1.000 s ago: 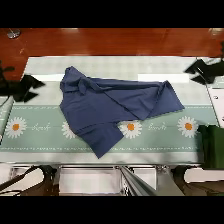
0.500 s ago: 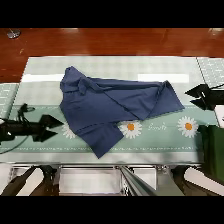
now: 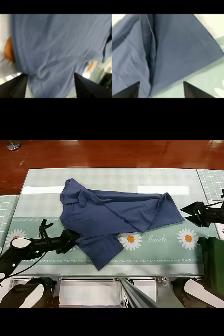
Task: Fold the shirts.
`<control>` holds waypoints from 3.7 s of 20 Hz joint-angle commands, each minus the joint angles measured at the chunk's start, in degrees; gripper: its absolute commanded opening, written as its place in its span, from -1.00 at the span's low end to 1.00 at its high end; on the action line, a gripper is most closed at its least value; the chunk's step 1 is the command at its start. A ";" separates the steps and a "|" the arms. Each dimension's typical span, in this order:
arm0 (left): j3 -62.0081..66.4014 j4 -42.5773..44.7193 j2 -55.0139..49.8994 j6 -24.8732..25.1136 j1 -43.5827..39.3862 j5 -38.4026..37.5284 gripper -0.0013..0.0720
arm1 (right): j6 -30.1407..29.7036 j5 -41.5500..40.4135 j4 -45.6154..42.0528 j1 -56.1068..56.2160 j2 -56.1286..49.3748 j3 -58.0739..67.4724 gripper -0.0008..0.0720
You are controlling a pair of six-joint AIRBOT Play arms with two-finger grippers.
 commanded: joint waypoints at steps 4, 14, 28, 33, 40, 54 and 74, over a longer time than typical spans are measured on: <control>0.13 -5.27 -1.36 1.55 -11.21 13.14 -0.92 | 6.25 -3.21 -10.51 -0.63 0.07 -0.37 0.75; 5.79 -5.31 -1.36 3.08 -11.23 11.19 -0.90 | 9.38 -6.58 -11.39 -1.51 -11.04 3.93 0.74; 6.40 -5.31 -1.16 3.08 -11.17 11.21 -0.90 | 11.23 -1.42 -8.61 11.82 -23.28 18.34 -0.89; 24.96 -5.27 -1.07 7.41 -8.85 11.87 -0.90 | 11.82 5.20 -11.61 15.17 -17.62 37.70 -0.89; 71.54 -0.15 -1.07 9.51 5.20 5.68 -0.91 | 19.34 6.12 -18.97 15.67 -11.54 79.34 -0.89; 98.92 40.98 20.15 -3.91 21.51 -23.71 -0.91 | 17.62 16.02 -28.96 13.46 30.14 69.31 -0.89; 44.98 36.02 -3.26 -13.16 3.80 7.78 -0.90 | 6.75 -11.67 -8.59 18.49 4.83 19.78 -0.89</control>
